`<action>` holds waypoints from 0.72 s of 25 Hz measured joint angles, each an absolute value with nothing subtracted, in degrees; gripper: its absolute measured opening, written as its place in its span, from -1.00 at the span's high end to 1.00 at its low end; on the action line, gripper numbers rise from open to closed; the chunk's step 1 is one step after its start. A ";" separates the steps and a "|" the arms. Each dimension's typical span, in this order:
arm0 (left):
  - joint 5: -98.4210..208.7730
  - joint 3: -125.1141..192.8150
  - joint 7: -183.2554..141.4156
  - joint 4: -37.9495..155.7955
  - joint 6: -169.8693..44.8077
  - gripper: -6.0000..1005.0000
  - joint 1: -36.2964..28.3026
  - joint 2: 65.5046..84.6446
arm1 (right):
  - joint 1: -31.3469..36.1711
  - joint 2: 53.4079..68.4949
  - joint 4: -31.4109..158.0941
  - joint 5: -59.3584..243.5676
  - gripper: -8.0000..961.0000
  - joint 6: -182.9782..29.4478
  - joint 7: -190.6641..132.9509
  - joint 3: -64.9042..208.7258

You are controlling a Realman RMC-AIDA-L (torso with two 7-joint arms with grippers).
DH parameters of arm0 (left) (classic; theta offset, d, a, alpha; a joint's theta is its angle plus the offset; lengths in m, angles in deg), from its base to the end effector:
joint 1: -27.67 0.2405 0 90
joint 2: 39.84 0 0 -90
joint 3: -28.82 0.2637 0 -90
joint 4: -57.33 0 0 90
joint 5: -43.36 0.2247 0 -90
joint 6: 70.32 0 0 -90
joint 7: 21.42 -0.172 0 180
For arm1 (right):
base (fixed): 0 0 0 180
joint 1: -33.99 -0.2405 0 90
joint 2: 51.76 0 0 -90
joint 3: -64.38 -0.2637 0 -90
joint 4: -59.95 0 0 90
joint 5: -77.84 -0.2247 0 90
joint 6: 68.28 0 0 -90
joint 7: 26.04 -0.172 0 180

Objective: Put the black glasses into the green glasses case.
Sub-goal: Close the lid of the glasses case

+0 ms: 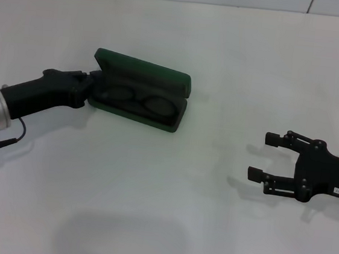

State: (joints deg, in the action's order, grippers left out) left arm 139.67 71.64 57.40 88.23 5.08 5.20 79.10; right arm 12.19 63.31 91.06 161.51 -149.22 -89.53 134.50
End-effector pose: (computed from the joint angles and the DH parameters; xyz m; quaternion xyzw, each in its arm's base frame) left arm -0.3185 0.3528 -0.0231 -0.8485 -0.3455 -0.3059 0.2589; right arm 0.2797 0.3217 -0.0573 -0.9402 0.1542 0.2675 0.1438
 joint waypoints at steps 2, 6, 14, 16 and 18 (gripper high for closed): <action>139.31 71.58 61.47 91.30 5.90 0.83 5.78 79.71 | 12.19 63.23 91.06 161.51 -0.82 -149.19 -89.52 134.48; 138.72 71.71 68.44 93.65 4.65 0.83 3.10 80.04 | 11.92 63.28 91.05 161.51 -0.82 -148.26 -89.50 134.48; 139.53 87.76 89.06 104.32 -18.57 0.83 -0.57 80.33 | 11.58 63.35 91.08 161.50 -0.82 -147.56 -89.43 134.56; 141.11 96.20 95.53 107.25 -26.89 0.83 -0.32 80.21 | 11.58 63.30 91.08 161.50 -0.82 -147.56 -89.43 134.47; 145.17 104.43 103.50 109.81 -35.29 0.83 -0.28 80.14 | 11.58 63.25 91.07 161.50 -0.82 -147.55 -89.42 134.44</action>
